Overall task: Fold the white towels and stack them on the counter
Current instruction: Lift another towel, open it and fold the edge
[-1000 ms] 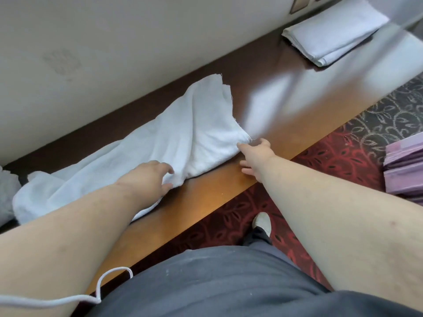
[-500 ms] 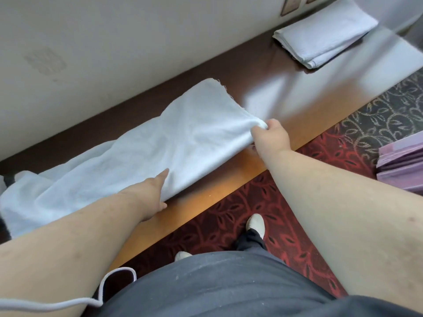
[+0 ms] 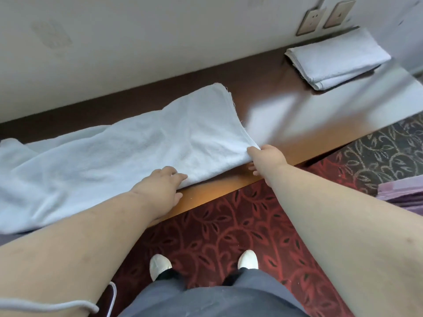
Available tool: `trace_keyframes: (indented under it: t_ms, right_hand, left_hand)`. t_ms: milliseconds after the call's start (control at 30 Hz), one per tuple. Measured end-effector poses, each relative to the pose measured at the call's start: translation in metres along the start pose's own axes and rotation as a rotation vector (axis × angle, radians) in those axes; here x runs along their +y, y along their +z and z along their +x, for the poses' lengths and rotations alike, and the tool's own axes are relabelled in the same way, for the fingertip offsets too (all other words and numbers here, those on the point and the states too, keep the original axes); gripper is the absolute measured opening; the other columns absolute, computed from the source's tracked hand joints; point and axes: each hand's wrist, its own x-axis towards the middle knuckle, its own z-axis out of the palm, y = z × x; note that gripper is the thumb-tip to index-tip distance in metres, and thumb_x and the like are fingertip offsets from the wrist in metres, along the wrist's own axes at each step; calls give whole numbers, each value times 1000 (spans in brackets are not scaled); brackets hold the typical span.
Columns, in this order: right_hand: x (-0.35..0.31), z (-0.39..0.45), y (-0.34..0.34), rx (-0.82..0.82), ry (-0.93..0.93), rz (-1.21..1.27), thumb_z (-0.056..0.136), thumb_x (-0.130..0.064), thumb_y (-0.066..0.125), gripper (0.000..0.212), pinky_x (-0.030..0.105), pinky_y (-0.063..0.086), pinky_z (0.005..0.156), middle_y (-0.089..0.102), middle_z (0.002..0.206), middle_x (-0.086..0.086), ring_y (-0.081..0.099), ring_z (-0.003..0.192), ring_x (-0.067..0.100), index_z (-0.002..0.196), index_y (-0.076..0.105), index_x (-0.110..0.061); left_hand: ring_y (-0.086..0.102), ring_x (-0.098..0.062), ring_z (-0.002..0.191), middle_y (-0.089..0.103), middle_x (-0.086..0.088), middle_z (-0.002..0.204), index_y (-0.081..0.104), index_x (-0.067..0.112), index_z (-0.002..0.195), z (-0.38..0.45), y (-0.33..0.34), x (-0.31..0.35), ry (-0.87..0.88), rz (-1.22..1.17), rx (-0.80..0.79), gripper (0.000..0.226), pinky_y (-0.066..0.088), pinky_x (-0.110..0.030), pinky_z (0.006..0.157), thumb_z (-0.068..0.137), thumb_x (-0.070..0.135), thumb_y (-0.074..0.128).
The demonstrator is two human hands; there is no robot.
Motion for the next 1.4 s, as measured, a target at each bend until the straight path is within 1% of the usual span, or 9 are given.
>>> trace_keyframes:
  t_ms: [167,333,500,633,733,867,1000,1267,1400]
  right_hand:
    - [-2,20,-10,-143,-151,-270,83,-40,53,26,25,43,53,68,60,0,61,51,16,80,66,-17]
    - [-1,35,-12,-244,-228,-677,83,-37,48,27,28,42,61,63,79,2,57,70,20,85,66,-18]
    - [-22,54,-9,-225,-296,-1025,83,-55,44,36,31,36,60,61,84,-4,55,74,11,79,59,-23]
    - [-71,86,12,-130,-328,-918,77,-77,48,62,37,49,71,68,86,-2,65,81,21,85,58,-16]
    - [-100,111,20,-86,-374,-788,79,-77,54,58,30,45,55,71,67,0,68,60,16,84,61,-19]
    - [-116,140,33,31,-441,-656,69,-80,61,61,20,41,44,62,49,-2,53,31,18,79,63,-19]
    - [-105,174,45,139,-629,-662,80,-66,62,46,27,35,53,64,77,-2,58,64,17,81,61,-20]
    - [-106,195,36,235,-757,-511,82,-53,68,28,27,33,53,63,79,-7,55,70,8,83,59,-26]
    - [-112,198,32,112,-700,-469,81,-50,73,25,22,43,52,65,79,-9,60,68,8,86,65,-27]
  left_hand:
    - [36,-16,132,40,10,143,39,37,144,54,-4,56,141,-55,197,47,38,-33,105,98,46,47]
    - [43,-19,121,50,8,125,49,35,131,90,13,96,228,-101,348,50,42,-35,99,88,61,54]
    - [52,-17,104,58,10,109,51,34,120,105,28,107,207,-139,507,51,47,-35,87,83,69,52]
    - [58,-20,99,59,7,108,54,32,120,115,23,108,215,-81,507,38,50,-36,77,90,55,55]
    - [59,-21,86,57,7,99,56,31,111,121,15,105,272,-17,504,24,50,-35,68,91,43,52]
    - [51,-17,73,53,8,90,51,34,100,128,23,104,329,35,590,18,38,-31,55,82,38,49]
    - [52,-15,70,53,9,84,48,34,94,143,21,98,380,37,668,18,40,-30,54,78,42,48]
    - [50,-6,71,56,12,80,49,37,93,160,-6,99,286,4,548,15,35,-29,54,80,43,54]
    - [52,-9,75,56,14,80,49,35,90,166,-4,102,303,27,590,38,38,-30,58,82,72,47]
